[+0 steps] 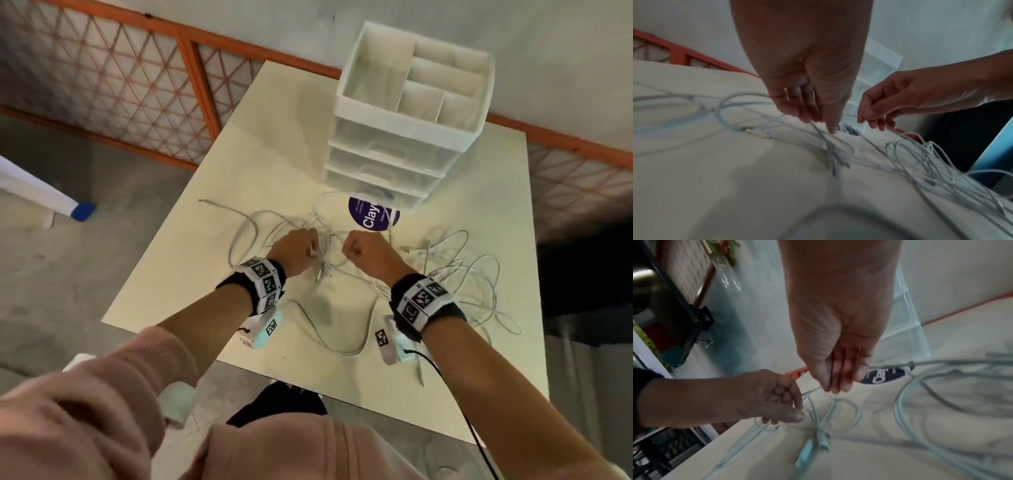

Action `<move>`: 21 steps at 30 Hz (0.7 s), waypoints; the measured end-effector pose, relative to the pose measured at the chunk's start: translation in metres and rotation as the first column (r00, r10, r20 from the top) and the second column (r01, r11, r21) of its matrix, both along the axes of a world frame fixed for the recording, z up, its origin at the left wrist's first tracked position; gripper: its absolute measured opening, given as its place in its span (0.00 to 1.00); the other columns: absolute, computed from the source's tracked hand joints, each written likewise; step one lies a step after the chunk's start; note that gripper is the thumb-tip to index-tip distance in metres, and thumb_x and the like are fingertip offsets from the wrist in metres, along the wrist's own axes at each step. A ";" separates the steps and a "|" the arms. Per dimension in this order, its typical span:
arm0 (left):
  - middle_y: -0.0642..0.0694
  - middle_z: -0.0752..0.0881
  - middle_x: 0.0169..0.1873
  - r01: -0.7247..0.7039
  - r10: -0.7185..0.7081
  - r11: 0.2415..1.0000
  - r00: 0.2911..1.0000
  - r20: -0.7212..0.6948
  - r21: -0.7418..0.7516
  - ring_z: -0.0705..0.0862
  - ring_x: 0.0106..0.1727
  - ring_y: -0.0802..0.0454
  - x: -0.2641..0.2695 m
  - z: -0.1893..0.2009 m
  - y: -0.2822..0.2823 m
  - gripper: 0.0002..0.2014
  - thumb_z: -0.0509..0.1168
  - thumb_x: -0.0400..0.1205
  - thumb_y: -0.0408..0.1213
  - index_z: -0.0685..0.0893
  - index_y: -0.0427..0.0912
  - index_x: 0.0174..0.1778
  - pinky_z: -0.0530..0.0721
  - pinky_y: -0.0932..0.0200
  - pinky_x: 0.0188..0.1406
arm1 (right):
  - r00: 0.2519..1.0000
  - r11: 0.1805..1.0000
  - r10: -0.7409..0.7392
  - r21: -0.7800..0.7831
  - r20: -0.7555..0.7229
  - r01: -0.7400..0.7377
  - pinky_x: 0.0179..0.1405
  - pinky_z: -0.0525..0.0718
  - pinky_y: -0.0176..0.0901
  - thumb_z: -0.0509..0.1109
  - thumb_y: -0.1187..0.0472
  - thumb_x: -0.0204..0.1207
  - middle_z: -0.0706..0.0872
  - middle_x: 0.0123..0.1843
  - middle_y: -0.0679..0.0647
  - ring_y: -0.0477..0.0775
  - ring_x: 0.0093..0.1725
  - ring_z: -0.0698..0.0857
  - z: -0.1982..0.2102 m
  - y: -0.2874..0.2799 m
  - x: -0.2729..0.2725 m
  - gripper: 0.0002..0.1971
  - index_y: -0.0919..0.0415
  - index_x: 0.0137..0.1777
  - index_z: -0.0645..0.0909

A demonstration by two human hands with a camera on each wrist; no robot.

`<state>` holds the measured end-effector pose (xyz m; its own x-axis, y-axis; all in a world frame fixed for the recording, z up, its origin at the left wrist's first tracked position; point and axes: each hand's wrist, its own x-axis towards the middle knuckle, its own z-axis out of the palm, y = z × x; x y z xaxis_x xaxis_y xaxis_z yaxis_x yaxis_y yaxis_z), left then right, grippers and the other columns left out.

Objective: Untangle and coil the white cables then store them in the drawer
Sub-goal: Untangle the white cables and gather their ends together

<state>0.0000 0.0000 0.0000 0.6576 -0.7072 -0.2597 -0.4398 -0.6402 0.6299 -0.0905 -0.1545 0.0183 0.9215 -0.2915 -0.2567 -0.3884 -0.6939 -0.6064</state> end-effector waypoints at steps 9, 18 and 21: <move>0.41 0.87 0.50 0.010 -0.007 0.994 0.999 -0.031 0.108 0.84 0.52 0.39 -0.020 -0.020 -0.005 0.05 0.67 0.76 0.35 0.83 0.40 0.46 0.80 0.51 0.47 | 0.990 0.995 0.104 0.013 -0.092 -0.103 0.44 0.81 0.52 0.73 0.71 0.67 0.84 0.41 0.60 0.62 0.42 0.83 -0.035 0.008 -0.005 0.05 0.64 0.41 0.82; 0.43 0.80 0.40 0.060 -0.072 0.871 0.997 -0.005 -0.487 0.81 0.36 0.56 0.005 0.060 -0.002 0.03 0.69 0.79 0.32 0.84 0.36 0.45 0.78 0.73 0.39 | 0.983 0.977 -0.160 -0.157 -0.088 0.145 0.46 0.85 0.51 0.69 0.69 0.70 0.89 0.47 0.62 0.65 0.48 0.87 -0.033 -0.031 -0.013 0.04 0.65 0.43 0.85; 0.43 0.80 0.43 -0.036 -0.067 0.789 0.987 -0.143 -0.614 0.83 0.43 0.56 0.006 0.094 -0.014 0.02 0.65 0.82 0.34 0.78 0.42 0.45 0.82 0.62 0.46 | 0.984 0.978 -0.120 -0.186 -0.132 0.094 0.49 0.84 0.51 0.68 0.72 0.69 0.89 0.48 0.63 0.65 0.50 0.86 -0.023 -0.040 -0.013 0.06 0.67 0.42 0.86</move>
